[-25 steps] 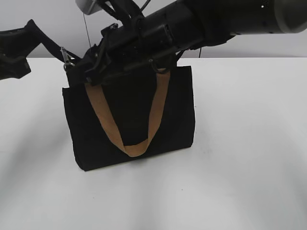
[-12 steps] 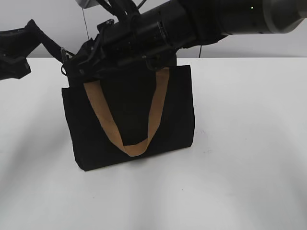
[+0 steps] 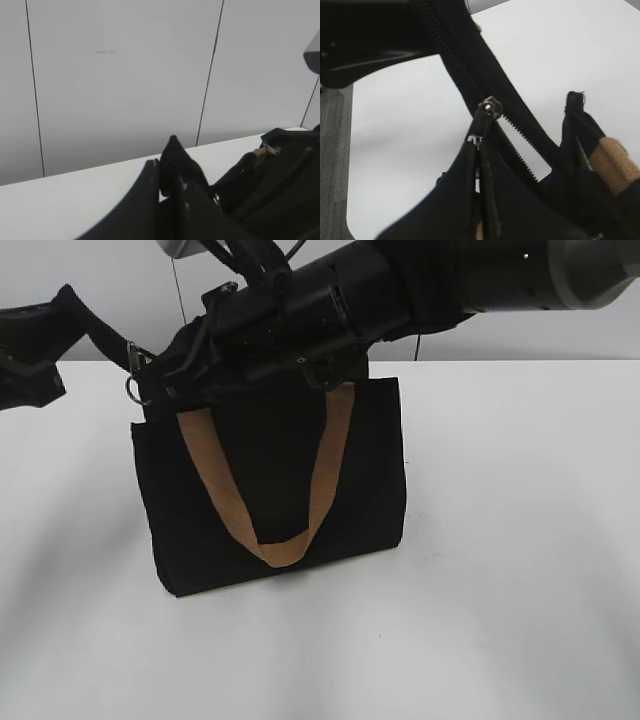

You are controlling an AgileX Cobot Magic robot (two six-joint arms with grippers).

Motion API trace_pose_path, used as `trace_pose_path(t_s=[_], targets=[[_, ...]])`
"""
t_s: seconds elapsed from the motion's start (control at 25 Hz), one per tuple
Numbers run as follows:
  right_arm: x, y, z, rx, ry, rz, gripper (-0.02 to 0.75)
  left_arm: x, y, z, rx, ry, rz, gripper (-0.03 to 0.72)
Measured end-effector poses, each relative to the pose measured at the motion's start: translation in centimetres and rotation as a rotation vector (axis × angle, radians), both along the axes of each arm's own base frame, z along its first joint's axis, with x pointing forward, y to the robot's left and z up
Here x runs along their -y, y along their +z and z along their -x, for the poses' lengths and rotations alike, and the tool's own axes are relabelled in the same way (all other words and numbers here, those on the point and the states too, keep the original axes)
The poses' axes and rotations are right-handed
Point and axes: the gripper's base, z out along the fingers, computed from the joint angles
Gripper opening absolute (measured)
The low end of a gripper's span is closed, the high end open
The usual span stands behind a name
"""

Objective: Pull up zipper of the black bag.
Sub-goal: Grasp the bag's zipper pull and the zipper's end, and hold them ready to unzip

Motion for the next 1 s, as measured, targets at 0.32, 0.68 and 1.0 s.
trace_pose_path(t_s=[0.32, 0.68, 1.0], targets=[[0.2, 0.4, 0.8, -0.080, 0.040, 0.003, -0.001, -0.9, -2.8, 0.1, -0.274, 0.080, -0.142, 0.024], [1.2, 1.1, 0.4, -0.125, -0.008, -0.014, -0.001, -1.2, -3.7, 0.3, -0.363, 0.105, -0.188, 0.023], [2.1, 1.3, -0.4, -0.139, -0.056, -0.018, -0.001, -1.3, -3.9, 0.4, -0.383, 0.111, -0.199, 0.023]])
